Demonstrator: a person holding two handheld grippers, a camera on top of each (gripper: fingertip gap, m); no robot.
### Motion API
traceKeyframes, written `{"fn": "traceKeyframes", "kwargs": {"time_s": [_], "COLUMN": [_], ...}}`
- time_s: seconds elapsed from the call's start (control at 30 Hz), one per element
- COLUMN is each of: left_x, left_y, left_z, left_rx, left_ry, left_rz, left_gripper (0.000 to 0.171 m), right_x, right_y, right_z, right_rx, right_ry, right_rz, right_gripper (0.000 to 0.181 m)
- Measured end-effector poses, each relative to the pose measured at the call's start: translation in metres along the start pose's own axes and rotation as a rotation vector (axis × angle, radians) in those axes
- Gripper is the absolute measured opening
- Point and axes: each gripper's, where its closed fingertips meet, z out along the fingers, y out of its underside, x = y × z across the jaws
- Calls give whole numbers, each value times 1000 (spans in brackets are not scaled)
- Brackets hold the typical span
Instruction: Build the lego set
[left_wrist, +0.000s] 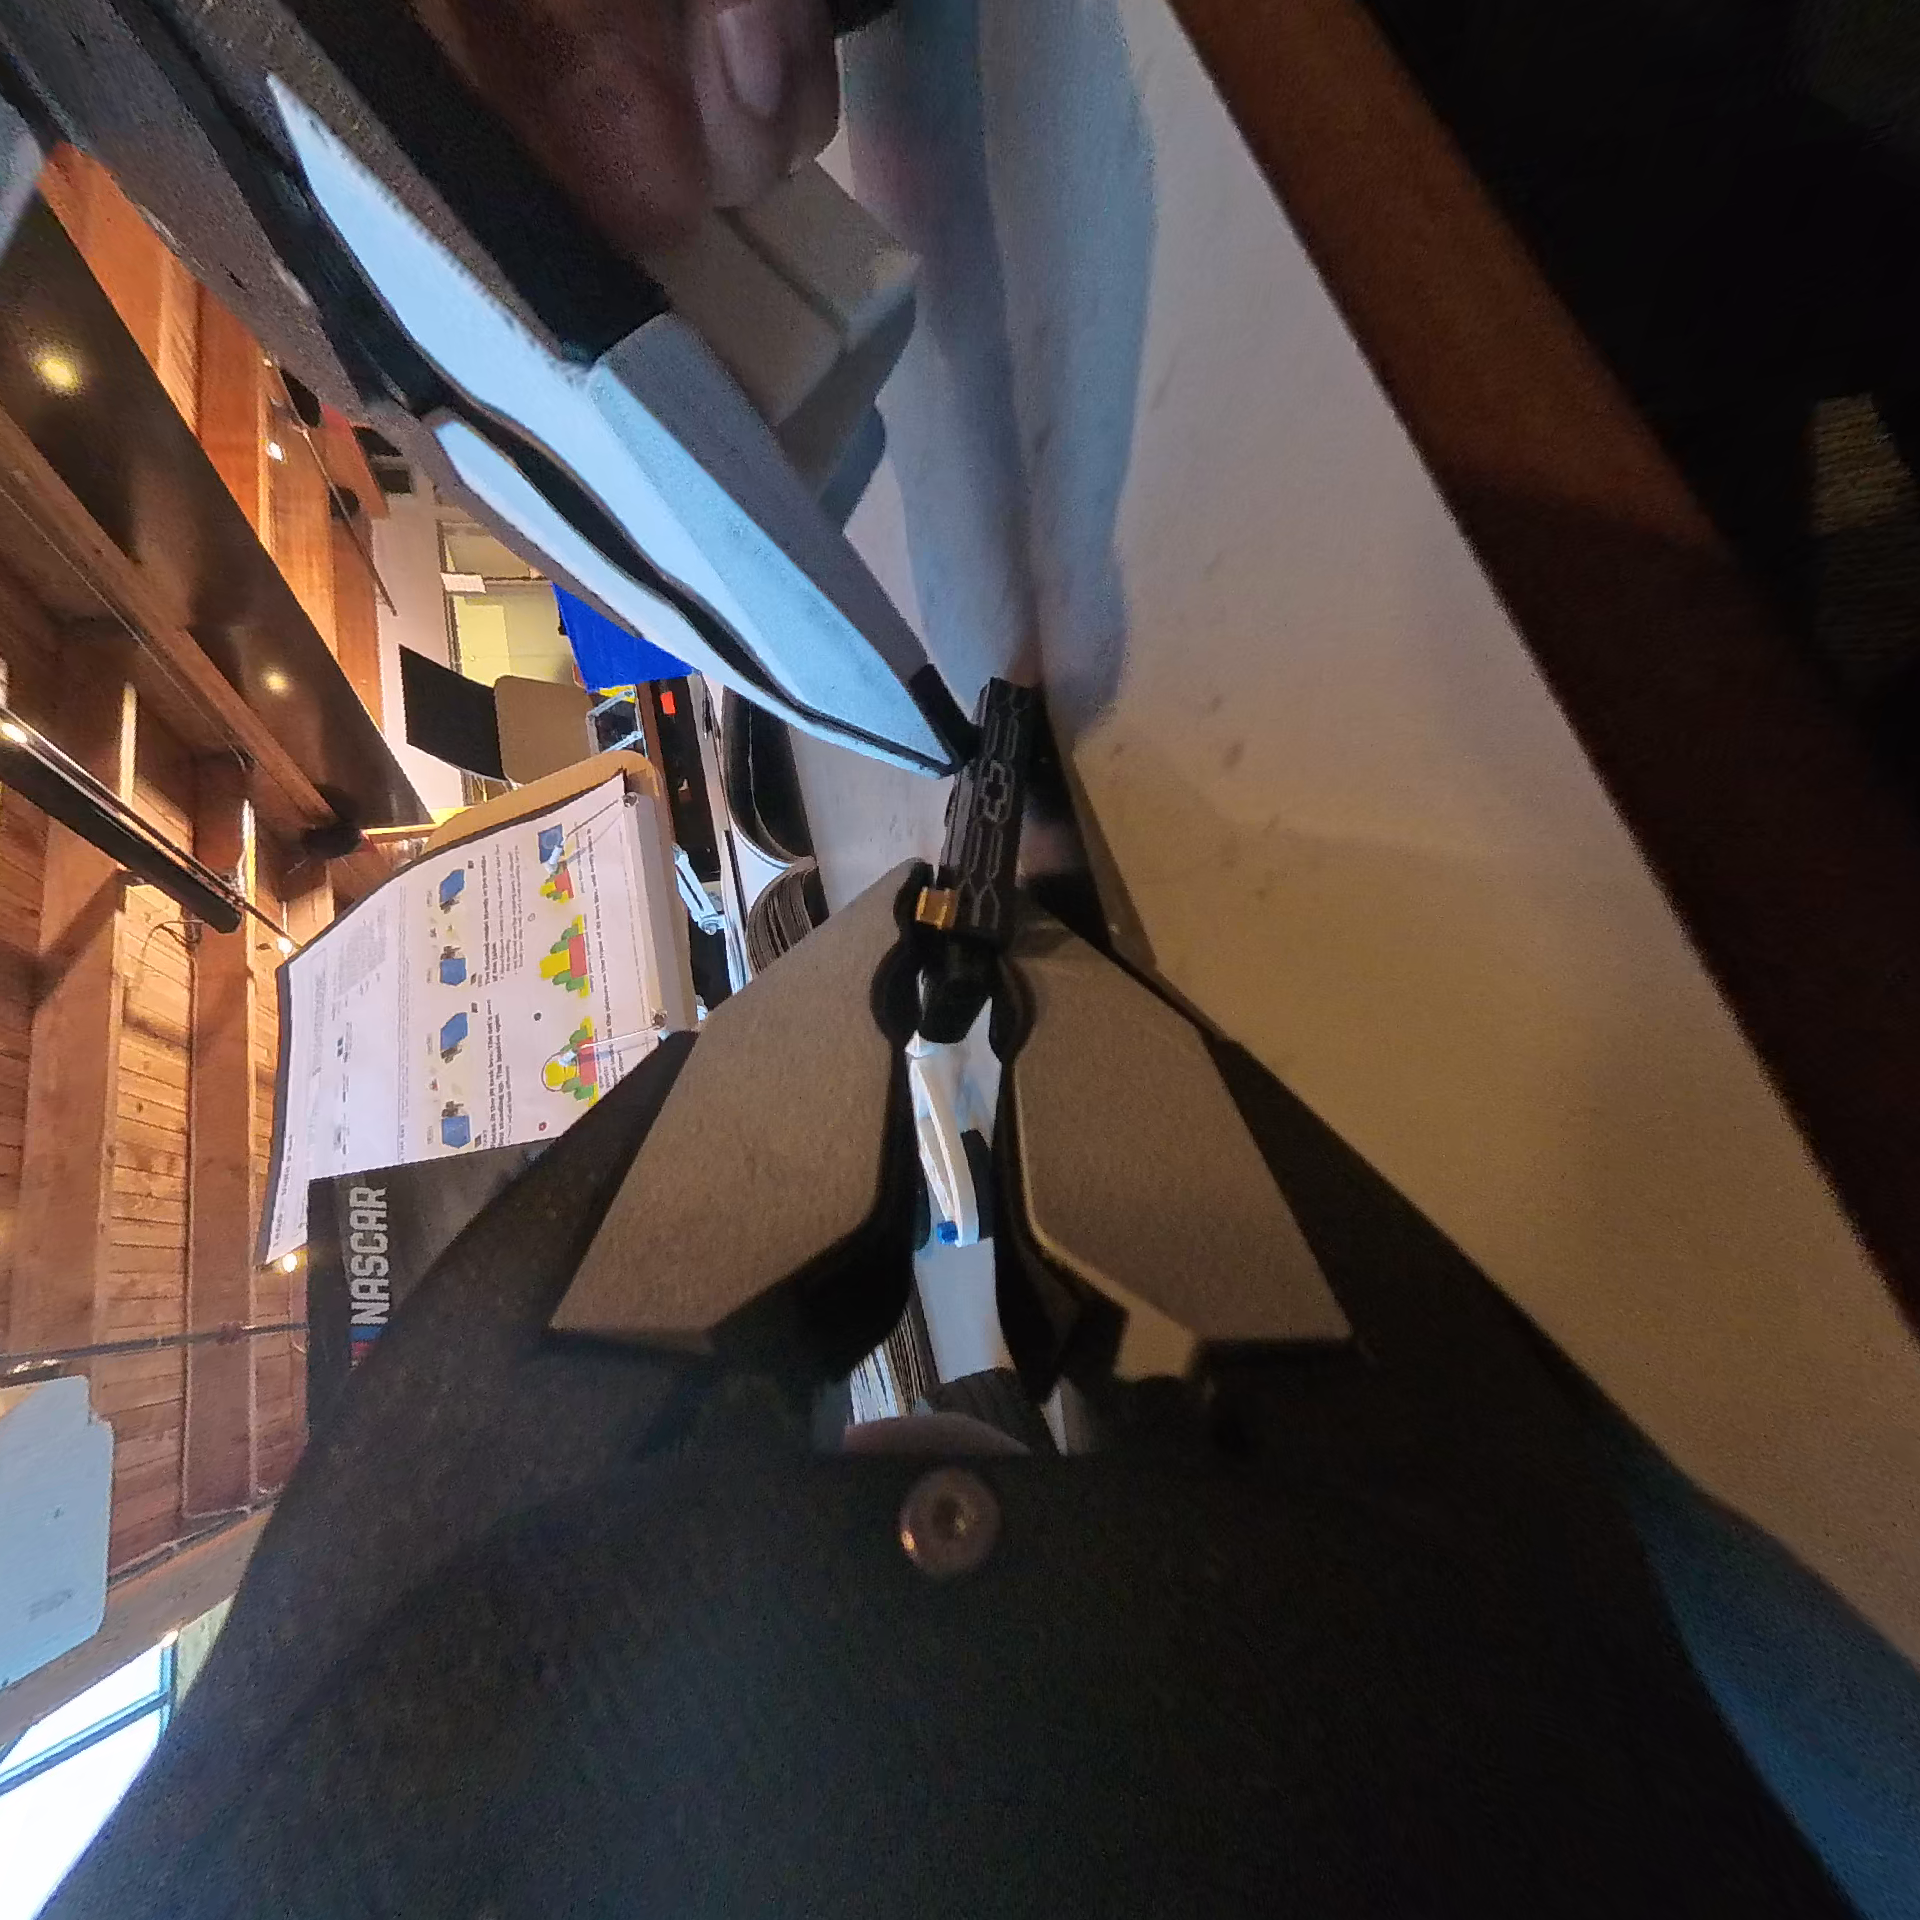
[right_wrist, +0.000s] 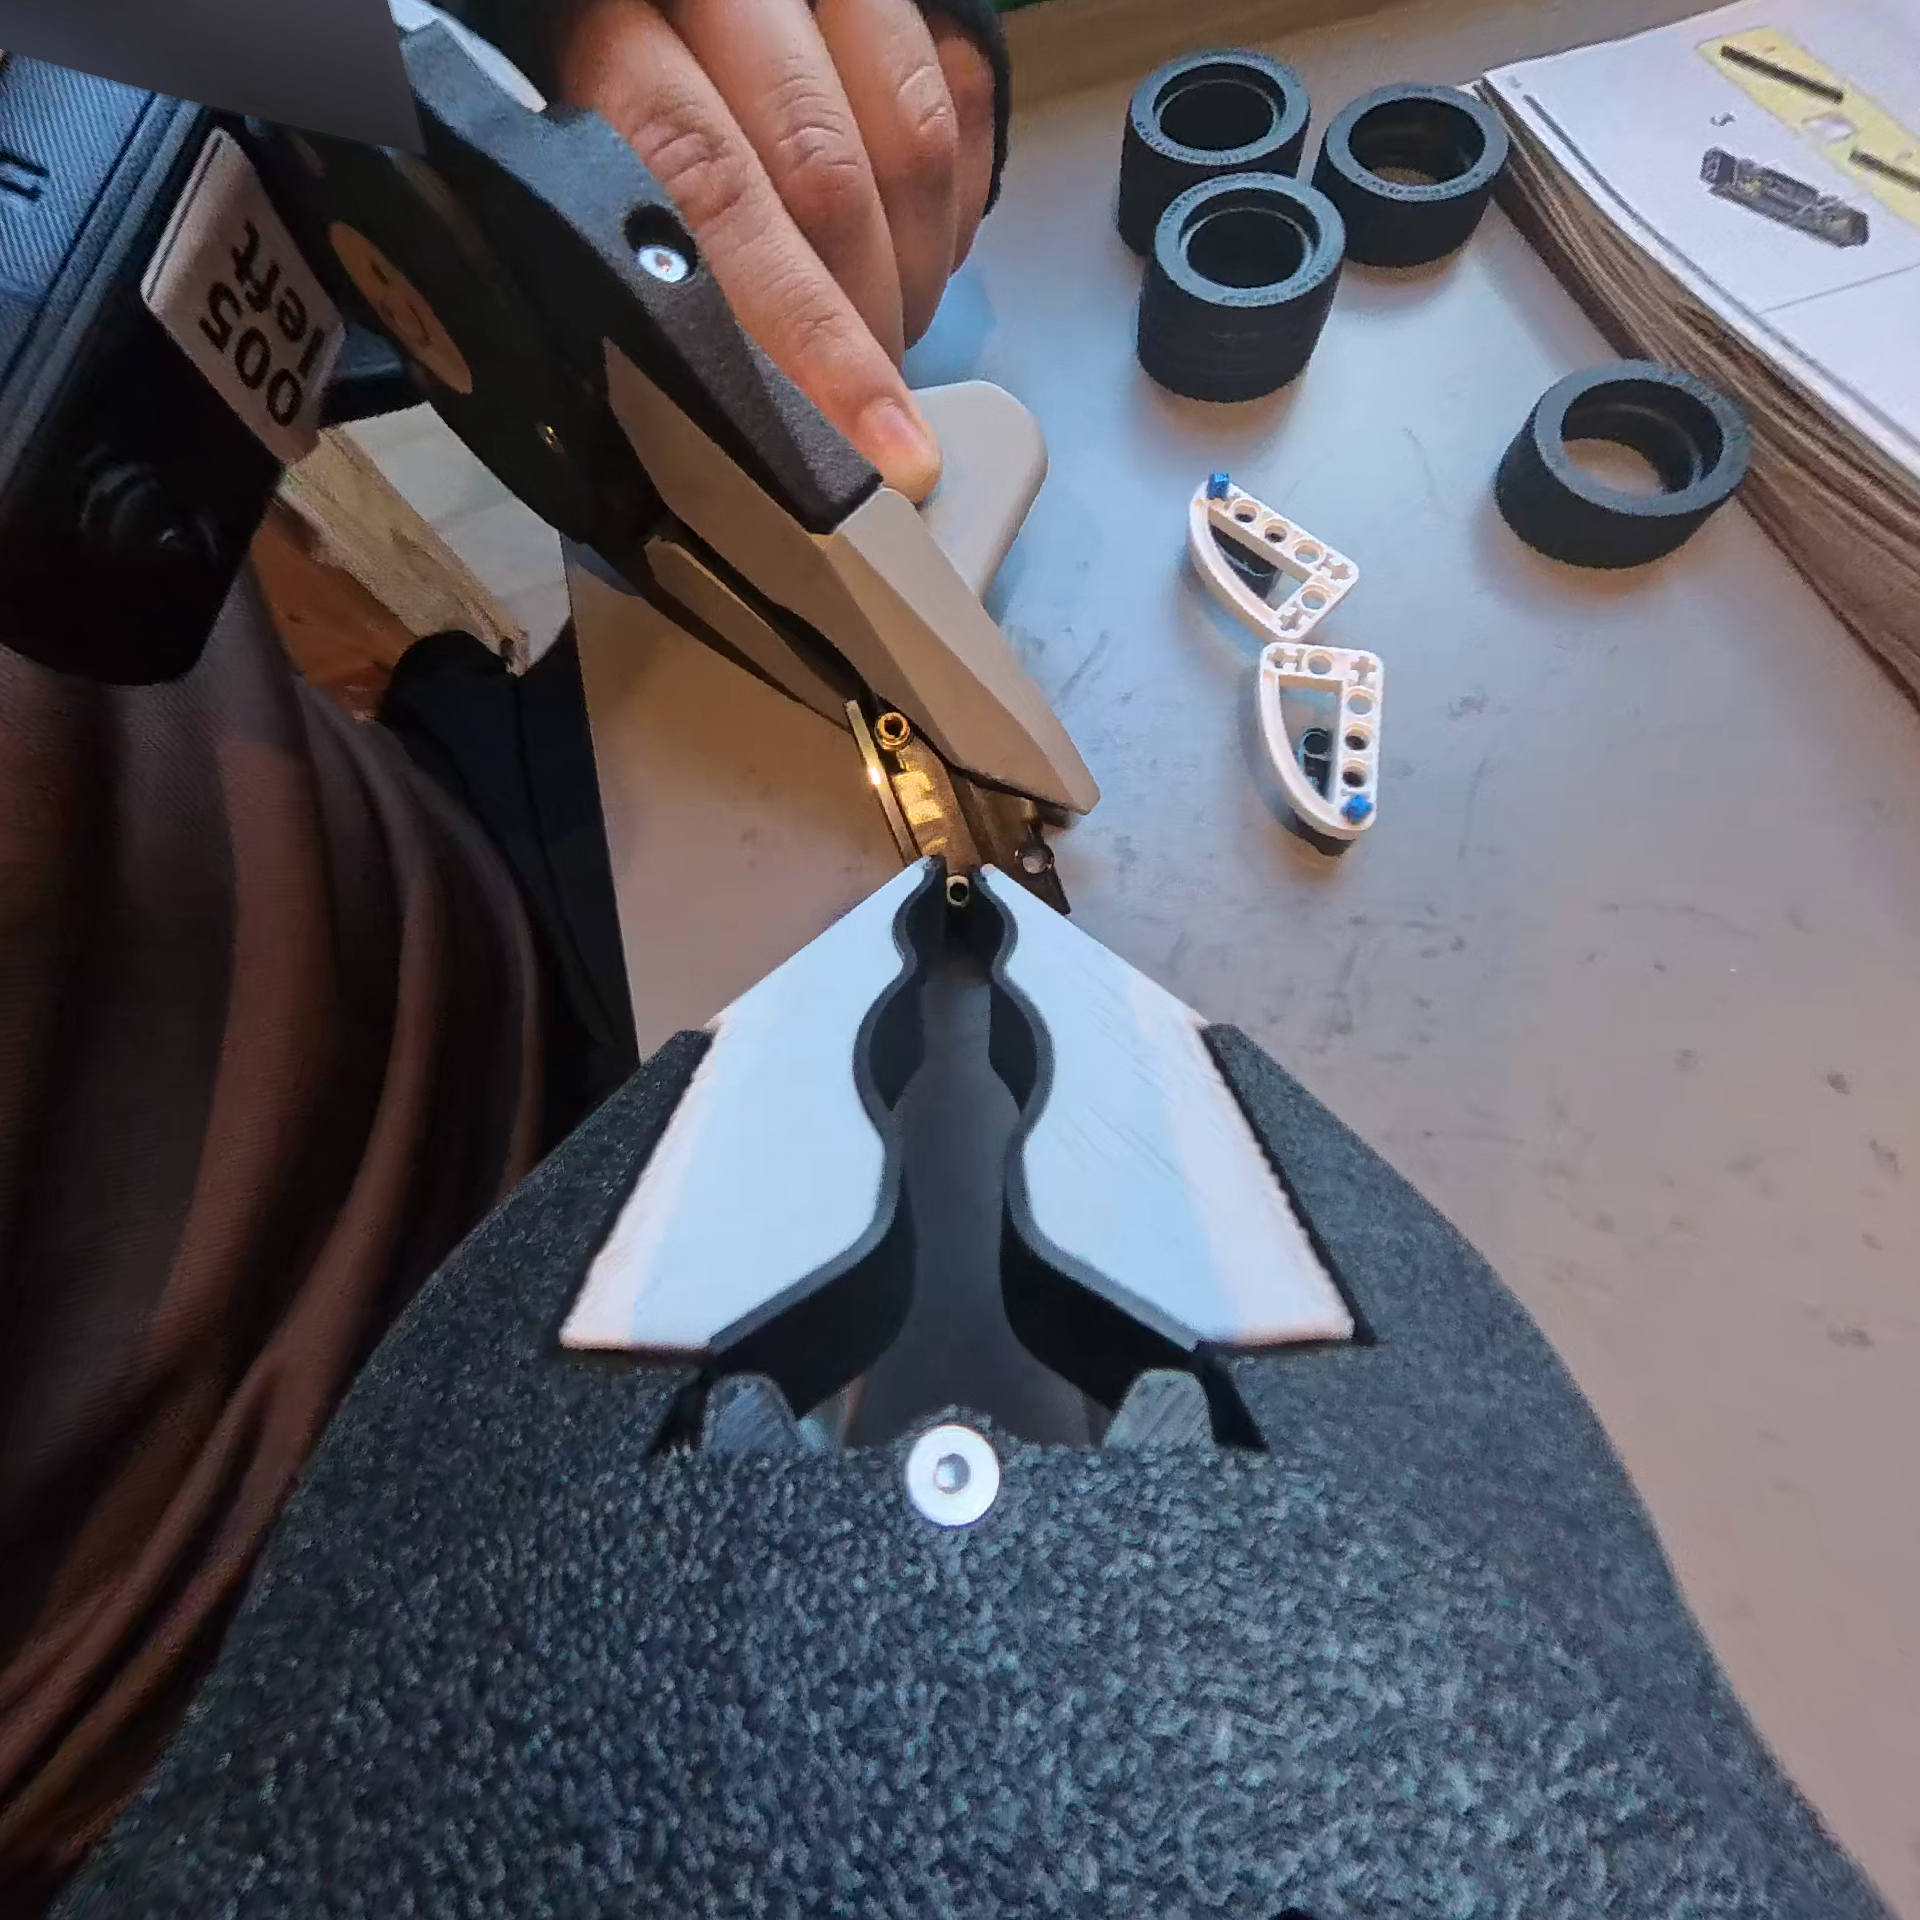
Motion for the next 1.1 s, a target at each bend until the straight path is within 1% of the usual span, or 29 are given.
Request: {"fn": "traceKeyframes", "kwargs": {"time_s": [0.07,0.13,0.17,0.2,0.27,0.3,0.33,0.37,0.43,0.47,0.5,0.53,0.6,0.63,0.67,0.73,0.9,1.1], "left_x": [0,1,1,1,1,1,1,1,1,1,2,3,2,3,3,3,3,3], "left_y": [1,1,1,1,2,3,2,2,0,-2,-7,-10,-12,-11,-7,-3,-3,-2], "left_z": [0,1,1,1,1,2,3,4,4,3,2,1,0,1,2,4,5,7], "left_rx": [-8,-19,-24,-20,-20,-17,-1,21,61,84,120,148,161,151,134,120,118,106], "left_ry": [-1,1,0,1,16,16,18,25,8,4,5,8,-3,3,9,6,4,7], "left_rz": [-3,-12,-18,-28,-67,-76,-83,-82,-40,-14,7,33,58,48,41,42,53,55], "left_gripper": [7,6,6,6,6,6,6,6,5,5,6,6,5,5,6,6,6,6], "right_x": [2,13,21,29,27,24,26,25,11,9,7,4,1,-1,-1,-4,0,-1], "right_y": [-1,-3,-2,1,-7,-14,-17,-14,-12,-12,-10,-9,-6,-4,-4,-3,3,2], "right_z": [0,-3,-7,-11,-21,-28,-34,-37,-37,-35,-30,-24,-13,-11,-10,-10,-8,-4], "right_rx": [-3,9,11,15,110,167,181,156,109,83,45,9,-46,-68,-76,-83,-111,-100], "right_ry": [65,201,255,274,169,131,129,114,3,-28,-55,-85,-100,-100,-89,-103,-78,-108], "right_rz": [-56,-94,-84,-46,82,99,83,44,-16,-24,-29,-37,-76,-103,-118,-112,-98,-67], "right_gripper": [3,0,0,0,0,0,0,0,1,9,13,12,10,4,3,3,7,4]}}
